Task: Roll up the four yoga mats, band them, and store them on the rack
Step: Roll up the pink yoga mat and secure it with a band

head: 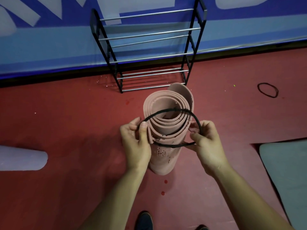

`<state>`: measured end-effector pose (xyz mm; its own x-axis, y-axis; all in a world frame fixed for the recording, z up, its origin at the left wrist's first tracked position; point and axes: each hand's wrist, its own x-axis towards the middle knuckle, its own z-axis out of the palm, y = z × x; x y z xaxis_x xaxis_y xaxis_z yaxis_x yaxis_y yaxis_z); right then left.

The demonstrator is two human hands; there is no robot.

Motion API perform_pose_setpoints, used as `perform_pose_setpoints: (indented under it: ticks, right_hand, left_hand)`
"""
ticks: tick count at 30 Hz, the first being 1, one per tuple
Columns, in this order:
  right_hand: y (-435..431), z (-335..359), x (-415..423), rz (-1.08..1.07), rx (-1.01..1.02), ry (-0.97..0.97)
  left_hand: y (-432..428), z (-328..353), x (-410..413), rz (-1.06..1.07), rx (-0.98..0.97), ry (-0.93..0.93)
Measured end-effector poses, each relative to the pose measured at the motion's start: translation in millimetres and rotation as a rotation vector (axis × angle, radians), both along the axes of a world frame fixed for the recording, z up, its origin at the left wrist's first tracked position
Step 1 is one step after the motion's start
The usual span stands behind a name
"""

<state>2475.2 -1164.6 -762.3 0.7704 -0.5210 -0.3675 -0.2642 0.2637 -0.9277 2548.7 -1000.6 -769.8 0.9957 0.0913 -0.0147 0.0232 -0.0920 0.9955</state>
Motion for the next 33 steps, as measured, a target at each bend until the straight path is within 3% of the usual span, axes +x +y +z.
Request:
perform_pose_setpoints:
  ticks: [9, 14, 17, 21, 30, 33]
  right_hand:
    - [1.3, 5.2, 3.3, 0.016, -0.170, 0.052]
    - [4.5, 5.3, 7.3, 0.016, -0.187, 0.103]
    - [8.6, 5.7, 8.6, 0.005, -0.150, 0.072]
    - [11.4, 13.6, 8.4, 0.084, -0.180, 0.059]
    - [-3.6, 15.4, 19.9, 0.054, -0.013, 0.161]
    - [-5.5, 14.6, 21.3, 0.097, -0.164, 0.147]
  left_hand:
    - [5.5, -0.1, 7.4, -0.065, 0.264, -0.095]
    - [7.7, 0.7, 11.7, -0.120, 0.205, 0.030]
    - [2.9, 6.1, 12.9, -0.038, 0.083, 0.194]
    - [-0.4, 11.1, 20.0, 0.113, 0.061, 0.283]
    - [2.5, 5.7, 14.1, 0.149, 0.131, 0.231]
    - [6.1, 5.1, 14.8, 0.159, 0.189, 0.216]
